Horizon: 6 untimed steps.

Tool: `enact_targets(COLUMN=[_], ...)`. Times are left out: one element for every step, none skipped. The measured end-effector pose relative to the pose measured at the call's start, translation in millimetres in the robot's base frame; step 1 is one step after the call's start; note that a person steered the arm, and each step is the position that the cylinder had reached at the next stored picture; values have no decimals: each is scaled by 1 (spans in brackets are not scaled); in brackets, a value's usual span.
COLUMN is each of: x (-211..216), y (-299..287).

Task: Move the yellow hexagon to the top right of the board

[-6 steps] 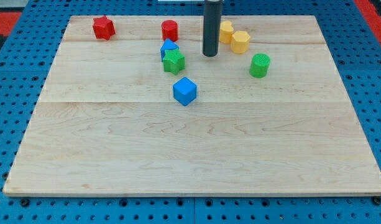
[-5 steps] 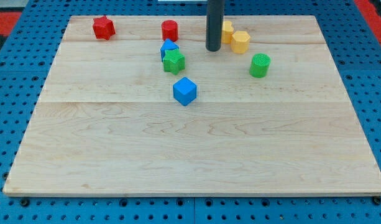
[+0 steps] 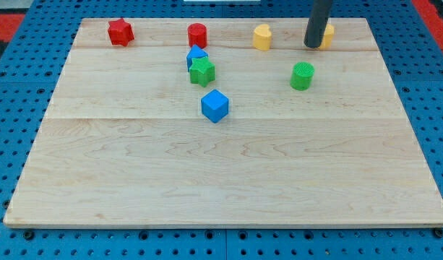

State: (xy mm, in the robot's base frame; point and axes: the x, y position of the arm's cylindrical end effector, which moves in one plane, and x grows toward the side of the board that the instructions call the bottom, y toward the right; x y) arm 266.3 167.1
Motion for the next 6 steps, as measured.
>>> enact_targets(x=[0,-2,-5,-5,10,39], y=[-4,-11,-18,-18,-18,-18])
